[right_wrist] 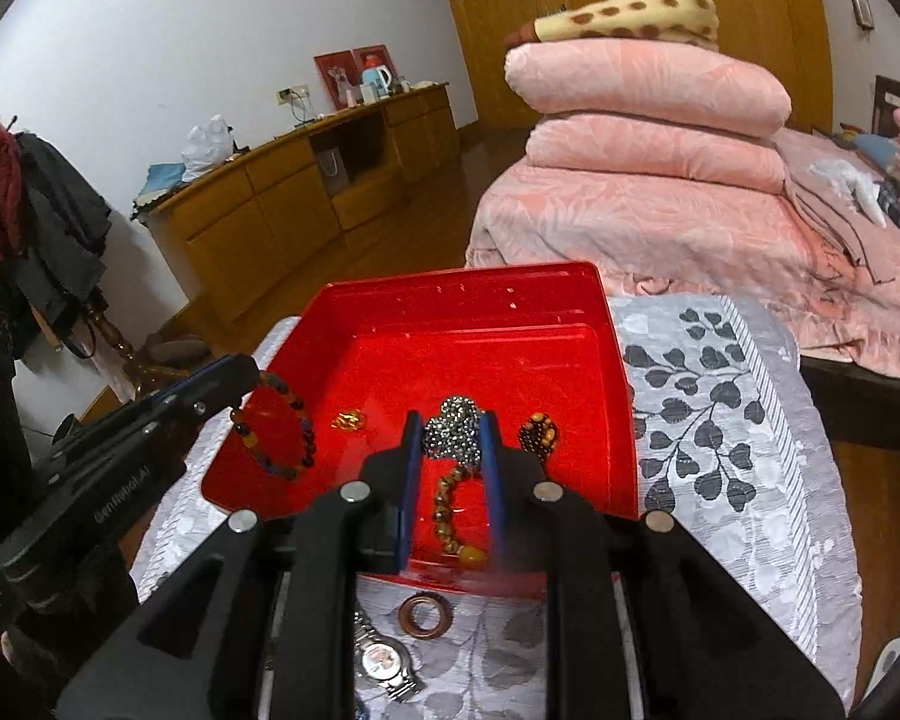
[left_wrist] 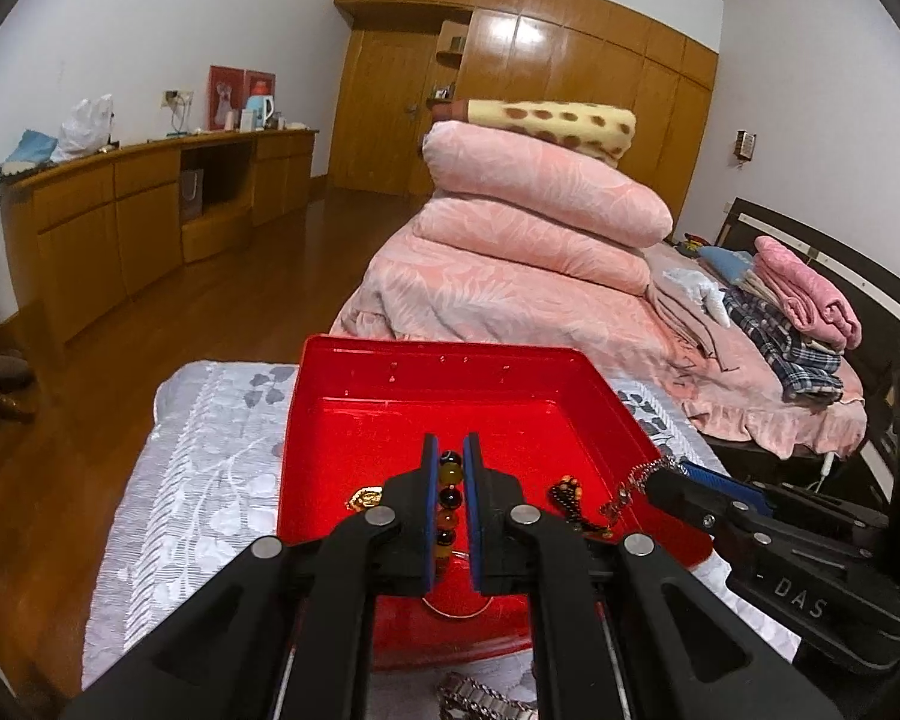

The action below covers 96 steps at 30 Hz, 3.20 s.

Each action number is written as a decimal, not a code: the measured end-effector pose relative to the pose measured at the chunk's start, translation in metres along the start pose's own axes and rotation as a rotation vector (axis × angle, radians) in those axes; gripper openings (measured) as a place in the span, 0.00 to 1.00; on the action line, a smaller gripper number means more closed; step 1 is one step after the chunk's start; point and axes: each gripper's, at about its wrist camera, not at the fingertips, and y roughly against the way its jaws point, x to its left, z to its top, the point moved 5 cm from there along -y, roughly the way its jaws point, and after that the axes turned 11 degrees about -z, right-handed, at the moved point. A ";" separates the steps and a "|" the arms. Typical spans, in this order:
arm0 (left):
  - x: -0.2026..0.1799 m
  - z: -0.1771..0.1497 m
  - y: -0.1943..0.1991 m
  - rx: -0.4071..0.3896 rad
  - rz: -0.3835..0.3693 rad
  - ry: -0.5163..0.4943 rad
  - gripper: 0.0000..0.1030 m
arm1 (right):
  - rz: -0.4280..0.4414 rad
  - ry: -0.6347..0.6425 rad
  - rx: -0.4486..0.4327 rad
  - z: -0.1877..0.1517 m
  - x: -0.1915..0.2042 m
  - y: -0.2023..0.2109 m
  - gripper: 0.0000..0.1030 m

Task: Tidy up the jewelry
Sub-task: 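Carry the bracelet and silver chain over the red tin and lower them inside, then move both open grippers back toward the remaining jewelry on the bedspread, then grasp the silver bangle with the left gripper while the right gripper grasps the amber bead necklace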

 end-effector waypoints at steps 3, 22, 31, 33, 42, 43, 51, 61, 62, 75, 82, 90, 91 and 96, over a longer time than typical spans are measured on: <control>0.003 -0.004 -0.010 0.033 -0.005 0.000 0.09 | -0.012 0.004 0.013 -0.002 0.000 -0.008 0.22; 0.016 -0.053 0.076 0.024 0.078 -0.074 0.79 | -0.084 0.030 -0.039 -0.078 -0.012 0.048 0.77; 0.031 -0.106 0.098 0.089 0.122 -0.036 0.88 | -0.089 0.047 0.068 -0.123 -0.001 0.049 0.93; 0.031 -0.116 0.097 0.108 0.123 -0.032 0.88 | -0.077 0.055 0.077 -0.132 0.006 0.050 0.93; 0.035 -0.152 0.095 0.186 0.131 -0.003 0.88 | -0.038 0.112 0.112 -0.152 0.039 0.046 0.93; 0.035 -0.154 0.094 0.190 0.135 -0.002 0.88 | -0.033 0.118 0.111 -0.153 0.041 0.046 0.93; 0.038 -0.157 0.089 0.215 0.121 0.017 0.88 | -0.010 0.148 0.138 -0.157 0.052 0.038 0.73; 0.031 -0.157 0.068 0.281 0.103 0.022 0.88 | -0.028 0.113 0.121 -0.153 0.036 0.042 0.73; 0.031 -0.157 0.065 0.289 0.101 0.025 0.87 | -0.026 0.111 0.121 -0.153 0.035 0.041 0.73; 0.042 -0.153 0.065 0.268 0.074 0.086 0.44 | 0.001 0.097 0.134 -0.155 0.031 0.036 0.73; 0.047 -0.149 0.086 0.217 0.107 0.070 0.44 | 0.030 0.150 0.154 -0.157 0.052 0.032 0.73; 0.058 -0.149 0.096 0.202 0.132 0.074 0.44 | 0.063 0.174 0.184 -0.157 0.071 0.022 0.61; 0.059 -0.150 0.096 0.204 0.130 0.076 0.44 | 0.075 0.177 0.188 -0.157 0.072 0.022 0.54; 0.060 -0.155 0.093 0.218 0.109 0.089 0.44 | 0.128 0.194 0.205 -0.161 0.077 0.029 0.44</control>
